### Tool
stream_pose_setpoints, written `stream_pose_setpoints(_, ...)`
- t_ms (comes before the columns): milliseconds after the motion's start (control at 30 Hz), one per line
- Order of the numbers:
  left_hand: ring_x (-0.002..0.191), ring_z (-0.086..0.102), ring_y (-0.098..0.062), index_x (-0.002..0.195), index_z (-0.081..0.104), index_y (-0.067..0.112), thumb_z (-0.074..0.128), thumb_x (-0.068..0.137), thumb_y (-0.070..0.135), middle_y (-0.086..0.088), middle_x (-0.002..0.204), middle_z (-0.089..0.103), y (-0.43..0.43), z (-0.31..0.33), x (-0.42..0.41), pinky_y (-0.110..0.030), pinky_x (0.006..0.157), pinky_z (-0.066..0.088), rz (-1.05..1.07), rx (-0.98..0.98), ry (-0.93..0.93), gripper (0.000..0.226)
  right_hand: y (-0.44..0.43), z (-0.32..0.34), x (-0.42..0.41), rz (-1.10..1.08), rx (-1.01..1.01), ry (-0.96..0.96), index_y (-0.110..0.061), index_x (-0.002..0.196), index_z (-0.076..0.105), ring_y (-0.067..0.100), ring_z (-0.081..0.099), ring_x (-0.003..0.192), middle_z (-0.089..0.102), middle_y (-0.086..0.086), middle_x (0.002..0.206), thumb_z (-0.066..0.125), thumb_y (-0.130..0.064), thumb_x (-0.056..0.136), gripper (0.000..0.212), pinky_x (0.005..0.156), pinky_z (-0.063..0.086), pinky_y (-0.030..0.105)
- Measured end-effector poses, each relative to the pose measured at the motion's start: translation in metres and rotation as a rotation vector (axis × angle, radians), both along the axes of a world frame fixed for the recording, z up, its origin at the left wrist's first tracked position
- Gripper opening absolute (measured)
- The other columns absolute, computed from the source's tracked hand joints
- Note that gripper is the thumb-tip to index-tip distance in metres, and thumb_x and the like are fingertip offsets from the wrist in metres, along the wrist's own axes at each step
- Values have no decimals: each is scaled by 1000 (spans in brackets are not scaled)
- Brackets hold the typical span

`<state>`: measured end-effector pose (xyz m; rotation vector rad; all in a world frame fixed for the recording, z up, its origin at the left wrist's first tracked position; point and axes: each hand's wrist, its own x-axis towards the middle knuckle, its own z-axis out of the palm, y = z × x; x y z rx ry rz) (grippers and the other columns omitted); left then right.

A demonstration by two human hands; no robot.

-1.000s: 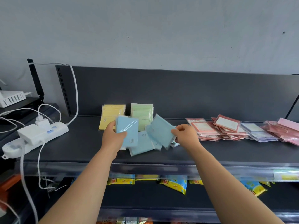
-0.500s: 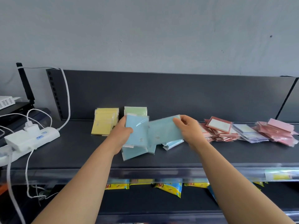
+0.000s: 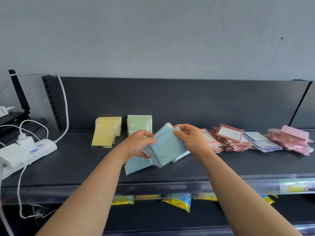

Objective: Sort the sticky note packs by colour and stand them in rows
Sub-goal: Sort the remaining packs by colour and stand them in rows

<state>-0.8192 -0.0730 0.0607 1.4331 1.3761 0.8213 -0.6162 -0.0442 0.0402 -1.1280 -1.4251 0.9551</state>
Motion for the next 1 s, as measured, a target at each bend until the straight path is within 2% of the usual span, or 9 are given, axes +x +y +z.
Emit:
stream_pose_setpoints(100, 98, 69, -27, 121, 46, 10, 72, 87, 18, -12, 114, 65, 3, -11, 5, -43, 86, 58, -25, -63, -98, 43, 5, -3, 2, -83, 3, 94, -17, 96, 65, 12, 64, 73, 72, -1, 87, 58, -20, 93, 8, 61, 50, 24)
stream_pose_setpoints(200, 102, 66, -26, 130, 35, 7, 62, 91, 2, -12, 117, 59, 15, -16, 22, -43, 86, 57, 26, -17, -152, 47, 11, -7, 1, -92, 20, 42, -19, 110, 61, 17, 66, 87, 71, 0, 99, 55, -27, 94, 19, 73, 54, 35)
stream_pose_setpoints(300, 101, 63, -22, 131, 32, 13, 55, 93, 3, -6, 113, 57, 33, -14, 31, -44, 88, 56, 59, 42, -74, 46, 21, -4, 7, -58, 50, -71, -20, 105, 64, 20, 66, 91, 71, 1, 99, 56, -28, 94, 16, 81, 54, 42)
stream_pose_setpoints(367, 102, 61, -22, 129, 32, 20, 52, 93, 8, -3, 112, 56, 45, -11, 32, -45, 90, 54, 70, 103, 46, 43, 31, 1, 14, -44, 32, -83, -20, 102, 65, 26, 67, 84, 70, 7, 96, 60, -28, 93, 13, 75, 56, 42)
stream_pose_setpoints(433, 94, 57, -19, 121, 29, 28, 47, 95, 8, -2, 108, 53, 57, -4, 34, -37, 80, 53, 82, 182, 170, 37, 46, 5, 22, -63, 53, -139, -19, 100, 65, 26, 64, 77, 69, 14, 96, 65, -26, 90, 12, 72, 55, 41)
stream_pose_setpoints(500, 87, 55, -20, 116, 26, 33, 46, 95, 7, -2, 107, 51, 71, 3, 37, -34, 70, 47, 116, 256, 196, 39, 62, 12, 29, -72, 66, -174, -19, 108, 62, 19, 64, 82, 69, 8, 96, 68, -20, 88, 21, 71, 54, 32)
stream_pose_setpoints(633, 103, 59, -29, 123, 29, 28, 51, 94, 8, -5, 118, 53, 103, 10, 48, -41, 81, 51, 198, 266, 164, 41, 98, 24, 38, -19, 73, -249, -25, 124, 54, 18, 65, 93, 66, 3, 102, 66, -13, 89, 39, 79, 56, 31)
stream_pose_setpoints(800, 75, 49, -12, 130, 31, 24, 45, 95, 5, 2, 98, 50, 140, 0, 63, -26, 53, 39, 237, 189, 188, 42, 146, 21, 41, -34, 84, -472, -23, 109, 59, 19, 62, 87, 64, 5, 100, 65, -13, 88, 24, 64, 52, 24)
stream_pose_setpoints(1000, 101, 51, -25, 116, 31, 29, 43, 93, 12, -6, 112, 52, 166, -20, 72, -40, 86, 48, 294, 78, 315, 31, 185, 3, 39, -15, 41, -577, -21, 104, 58, 16, 60, 79, 61, 4, 101, 63, -9, 88, 21, 53, 44, 17)
